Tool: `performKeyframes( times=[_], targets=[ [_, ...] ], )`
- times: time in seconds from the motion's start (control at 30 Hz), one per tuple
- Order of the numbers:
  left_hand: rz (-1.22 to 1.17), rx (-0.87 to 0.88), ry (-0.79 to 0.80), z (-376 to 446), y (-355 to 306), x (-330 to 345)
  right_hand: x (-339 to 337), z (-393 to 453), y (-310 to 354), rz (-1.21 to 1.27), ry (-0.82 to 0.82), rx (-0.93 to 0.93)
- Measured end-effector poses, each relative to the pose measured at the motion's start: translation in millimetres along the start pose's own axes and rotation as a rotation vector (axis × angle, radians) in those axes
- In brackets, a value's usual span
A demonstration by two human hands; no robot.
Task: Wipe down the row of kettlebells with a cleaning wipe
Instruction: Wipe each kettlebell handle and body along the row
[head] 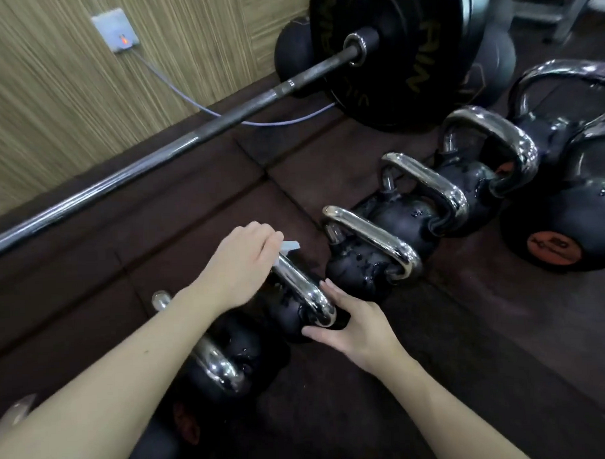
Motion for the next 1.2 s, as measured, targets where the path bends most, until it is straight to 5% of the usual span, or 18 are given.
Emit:
performKeyframes(
  times=[0.1,0.23,0.33,0.5,0.6,0.87,0.97,1.13,1.2],
  targets=[
    [-0.008,-0.019,0.095,-1,-23,-5,-3,0,2,0.005,0.022,0.024],
    [0.193,0.313,0.129,-28,-82,6,-4,-2,8,-0.016,0.045,0.103],
    [0.107,0.399,0.176,-34,-67,14,-1,-2,6,-0.033,0.058,0.087],
    [-0.126,0.022,0.064,4,6,-8,-2,0,3,-0.005,0.041,0.076],
    [-0.054,0.053,0.089,2,9,-2,-2,0,1,0.006,0.018,0.073],
    [0.111,0.542,0.099,-36,-75,26,-3,2,9,-0.078,0.08,0.151],
    [0.075,0.42,0.06,-16,-41,6,-5,1,9,-0.045,0.059,0.104],
    [-0.121,-0.056,0.044,-7,-2,-3,-7,-1,13,-0.042,0.042,0.07],
    [-0.063,-0.036,0.022,-9,-16,1,-8,0,14,-0.04,0.046,0.078]
  ],
)
Point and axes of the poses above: each hand's wrist, its own z-axis towards the middle knuckle, its own x-axis out of the palm, y = z × x, the point moved 1 cm from there along z, towards the middle knuckle, and after that the axes turned 5 degrees about -z, right-handed, at the moved point
